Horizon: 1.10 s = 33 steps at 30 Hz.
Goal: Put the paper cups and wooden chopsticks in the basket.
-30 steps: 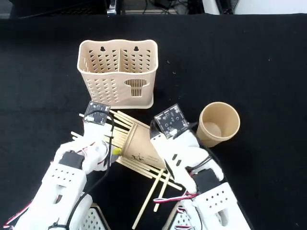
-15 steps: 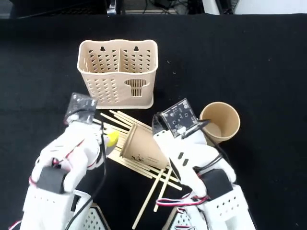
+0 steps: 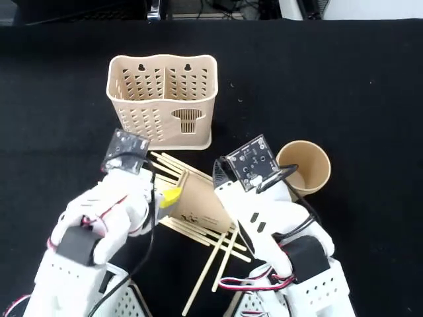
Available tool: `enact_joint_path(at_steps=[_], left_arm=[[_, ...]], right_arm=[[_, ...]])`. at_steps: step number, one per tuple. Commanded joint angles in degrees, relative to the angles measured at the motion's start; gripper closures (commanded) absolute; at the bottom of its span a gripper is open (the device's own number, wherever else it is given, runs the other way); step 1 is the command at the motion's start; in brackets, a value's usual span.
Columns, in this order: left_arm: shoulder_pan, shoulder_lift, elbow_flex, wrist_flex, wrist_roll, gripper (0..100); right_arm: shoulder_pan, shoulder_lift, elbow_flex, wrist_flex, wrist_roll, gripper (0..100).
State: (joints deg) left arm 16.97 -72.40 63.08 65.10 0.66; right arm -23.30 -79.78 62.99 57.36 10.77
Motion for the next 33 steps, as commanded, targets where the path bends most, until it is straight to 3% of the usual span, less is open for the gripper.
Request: enact_joint_path(at_steps=[1, 4, 13, 19, 26, 33], left_arm=[[-1.1, 7.0, -4.1, -4.1, 0.4, 71], [-2.4, 13.0, -10.2, -3.7, 0.5, 71], [-7.3, 31.6, -27.7, 10.4, 0.2, 71], [-6.5, 40.5, -27.8, 7.5, 0.1, 71], [-2.0, 41.5, -25.5, 4.7, 0.2, 71], [1.1, 41.5, -19.9, 0.3, -2.4, 71]], right_arm=[[0.7, -0.9, -4.1, 0.4, 0.4, 98.5], [0.7, -0.9, -6.5, 1.5, 0.4, 98.5], [1.9, -0.9, -15.2, 4.5, 0.4, 98.5], [12.1, -0.9, -18.7, 4.6, 0.4, 98.5], [22.5, -0.9, -22.4, 4.5, 0.7, 98.5], [32.5, -0.9, -21.7, 4.5, 5.7, 98.5]])
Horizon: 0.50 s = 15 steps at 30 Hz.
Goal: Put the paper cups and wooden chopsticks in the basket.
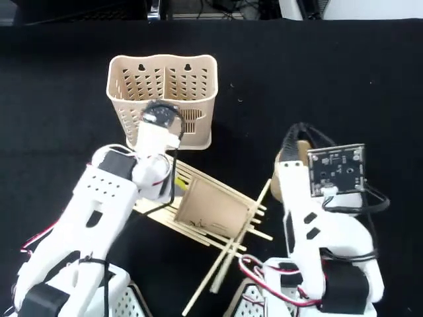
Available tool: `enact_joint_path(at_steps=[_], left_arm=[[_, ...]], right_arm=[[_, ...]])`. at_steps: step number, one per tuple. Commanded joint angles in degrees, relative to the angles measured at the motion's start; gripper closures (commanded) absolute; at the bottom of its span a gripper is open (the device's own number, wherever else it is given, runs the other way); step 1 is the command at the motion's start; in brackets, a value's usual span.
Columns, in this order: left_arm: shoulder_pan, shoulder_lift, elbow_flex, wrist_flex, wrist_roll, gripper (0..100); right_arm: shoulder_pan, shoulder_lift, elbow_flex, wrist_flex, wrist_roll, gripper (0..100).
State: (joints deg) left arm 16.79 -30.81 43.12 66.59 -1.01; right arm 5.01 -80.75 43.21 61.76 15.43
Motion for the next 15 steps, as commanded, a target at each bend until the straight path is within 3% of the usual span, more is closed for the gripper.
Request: enact_joint_path(at_steps=[1, 7, 15], left_arm=[[1.2, -0.4, 0.0, -1.1, -0.7, 71], [0.9, -0.5, -2.9, 0.8, -0.4, 71], [-4.1, -0.5, -14.0, 11.2, -0.7, 71]], right_arm=[[5.1, 0.0, -1.7, 0.1, 1.1, 98.5], [7.0, 0.0, -0.8, 0.0, 1.0, 98.5], [7.0, -8.7, -4.0, 3.4, 0.6, 98.5]])
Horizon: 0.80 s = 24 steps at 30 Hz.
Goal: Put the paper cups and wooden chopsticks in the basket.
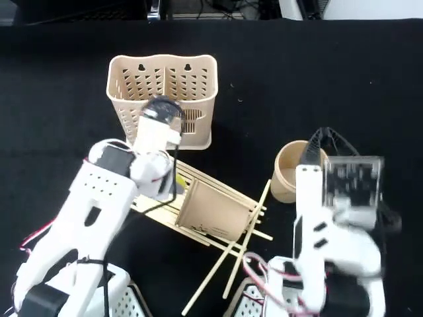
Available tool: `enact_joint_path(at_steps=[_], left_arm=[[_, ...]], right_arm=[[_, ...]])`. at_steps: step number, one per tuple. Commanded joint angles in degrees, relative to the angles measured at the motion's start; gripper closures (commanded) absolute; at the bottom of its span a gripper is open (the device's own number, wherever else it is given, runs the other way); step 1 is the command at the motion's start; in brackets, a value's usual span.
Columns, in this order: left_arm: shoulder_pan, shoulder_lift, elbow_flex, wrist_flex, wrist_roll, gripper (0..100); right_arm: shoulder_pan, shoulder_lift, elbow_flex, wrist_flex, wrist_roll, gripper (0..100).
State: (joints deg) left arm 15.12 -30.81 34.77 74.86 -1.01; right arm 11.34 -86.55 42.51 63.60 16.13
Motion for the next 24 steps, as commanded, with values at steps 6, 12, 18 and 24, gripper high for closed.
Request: enact_joint_path(at_steps=[6, 12, 18, 24], left_arm=[[2.2, -0.5, -8.3, 8.9, -3.3, 71], [9.9, -0.5, -6.1, 8.2, -3.4, 71], [10.7, 0.0, 1.5, -0.6, -3.4, 71], [10.9, -0.4, 7.3, -6.7, -3.4, 71]], right_arm=[[0.7, -6.2, -1.6, 4.8, 0.3, 98.5], [0.7, -6.5, 3.7, 4.7, 0.4, 98.5], [0.7, -6.7, 5.4, 4.7, 0.4, 98.5], [0.7, -6.7, 5.5, 4.8, 0.4, 98.5]])
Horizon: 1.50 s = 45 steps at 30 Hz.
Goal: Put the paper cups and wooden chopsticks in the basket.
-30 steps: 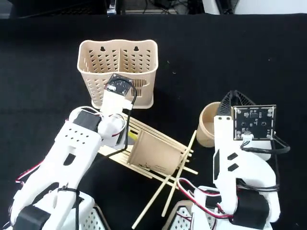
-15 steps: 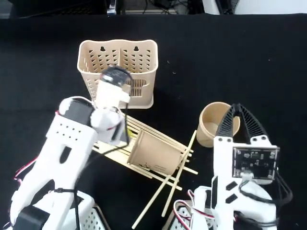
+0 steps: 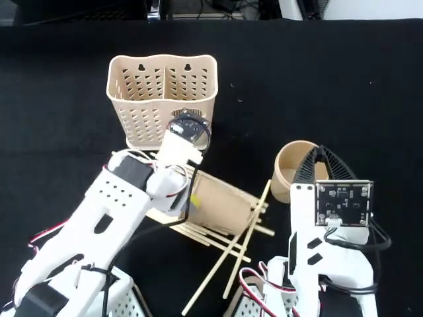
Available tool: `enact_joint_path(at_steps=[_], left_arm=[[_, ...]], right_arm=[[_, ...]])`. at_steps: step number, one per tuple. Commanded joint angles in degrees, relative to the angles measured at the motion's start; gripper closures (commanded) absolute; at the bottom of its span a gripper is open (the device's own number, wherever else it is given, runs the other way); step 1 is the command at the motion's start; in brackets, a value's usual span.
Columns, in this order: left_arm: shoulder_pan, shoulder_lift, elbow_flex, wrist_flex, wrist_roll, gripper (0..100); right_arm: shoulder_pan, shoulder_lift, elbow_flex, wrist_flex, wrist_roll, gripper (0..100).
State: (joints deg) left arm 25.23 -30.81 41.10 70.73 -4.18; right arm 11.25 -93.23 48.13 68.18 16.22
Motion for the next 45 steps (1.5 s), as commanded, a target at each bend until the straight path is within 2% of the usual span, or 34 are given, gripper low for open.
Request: enact_joint_path(at_steps=[1, 14, 20, 26, 28, 31, 34, 36, 39, 42, 45], left_arm=[[1.0, -0.4, 1.3, -3.0, -0.1, 71], [2.5, -0.6, 1.7, -2.8, 0.1, 71], [1.7, -7.4, -1.6, 4.0, 0.1, 71], [-4.9, -17.2, 5.2, -6.1, 0.4, 71], [-7.0, -19.7, 7.3, -8.7, 4.1, 71], [-11.1, -23.3, 9.5, -9.0, 7.9, 71], [-13.6, -25.3, 13.6, -9.5, 5.1, 71], [-14.1, -25.1, 16.6, -10.6, 2.9, 71], [-14.1, -24.4, 20.1, -14.4, 2.0, 71], [-14.0, -23.4, 21.3, -18.5, 2.1, 71], [-14.1, -21.1, 21.0, -20.5, 2.2, 71]], right_arm=[[0.8, 0.0, 0.0, 0.4, 0.3, 98.5], [0.8, 0.0, 0.0, 0.5, 0.3, 98.5], [-0.8, 0.8, 1.4, -0.1, 0.3, 98.5], [-1.4, 2.5, 1.8, 0.2, 0.3, 98.5], [-1.4, 2.5, 1.8, 0.9, 0.3, 98.5], [-1.4, 2.5, 1.8, 3.8, 0.3, 98.5], [-1.8, 2.5, 1.7, 9.8, 0.4, 98.5], [-4.4, 2.4, 1.8, 14.0, 0.5, 98.5], [-9.8, 2.6, 1.9, 18.1, 4.7, 98.5], [-15.7, 2.9, 4.4, 19.6, 7.0, 98.5], [-18.8, 3.5, 7.8, 18.7, 7.2, 98.5]])
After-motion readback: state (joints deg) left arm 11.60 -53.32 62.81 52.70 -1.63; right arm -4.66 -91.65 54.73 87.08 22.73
